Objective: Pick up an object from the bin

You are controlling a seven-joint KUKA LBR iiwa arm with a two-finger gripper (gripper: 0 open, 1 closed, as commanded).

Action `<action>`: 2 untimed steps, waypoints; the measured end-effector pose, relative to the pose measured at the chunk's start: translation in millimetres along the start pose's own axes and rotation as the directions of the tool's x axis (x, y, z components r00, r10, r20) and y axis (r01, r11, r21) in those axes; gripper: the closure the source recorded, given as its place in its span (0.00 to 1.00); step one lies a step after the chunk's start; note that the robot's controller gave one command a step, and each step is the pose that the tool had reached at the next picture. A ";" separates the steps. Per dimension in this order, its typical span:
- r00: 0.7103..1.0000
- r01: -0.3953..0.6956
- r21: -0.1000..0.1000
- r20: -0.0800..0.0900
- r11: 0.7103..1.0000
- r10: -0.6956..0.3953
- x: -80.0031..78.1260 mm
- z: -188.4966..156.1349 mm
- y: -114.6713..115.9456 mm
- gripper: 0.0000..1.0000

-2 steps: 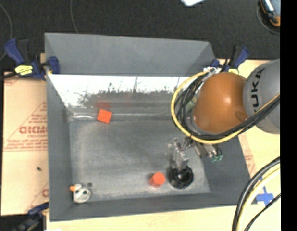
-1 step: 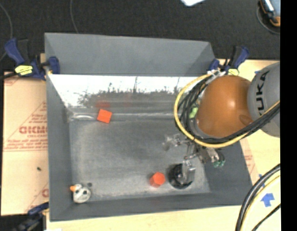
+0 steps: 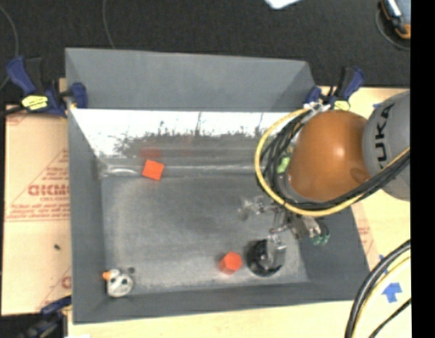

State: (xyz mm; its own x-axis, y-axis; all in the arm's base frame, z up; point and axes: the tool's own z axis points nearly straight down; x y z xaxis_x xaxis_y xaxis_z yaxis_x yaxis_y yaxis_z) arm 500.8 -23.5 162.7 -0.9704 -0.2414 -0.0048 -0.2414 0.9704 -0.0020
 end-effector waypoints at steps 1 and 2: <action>0.980 0.200 0.003 0.004 0.980 -0.200 16.9 61.9 -47.6 0.00; 0.839 0.544 0.001 0.001 0.839 -0.544 20.0 76.1 -55.6 0.00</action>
Offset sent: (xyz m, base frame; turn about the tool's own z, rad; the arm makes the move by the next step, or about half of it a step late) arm -0.0057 -0.0565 -0.0704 -0.6223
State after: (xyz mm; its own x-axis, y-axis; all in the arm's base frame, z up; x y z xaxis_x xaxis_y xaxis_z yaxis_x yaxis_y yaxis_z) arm 495.2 -82.4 86.6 -0.6832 -0.7302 -0.0041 -0.7302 0.6832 -0.0049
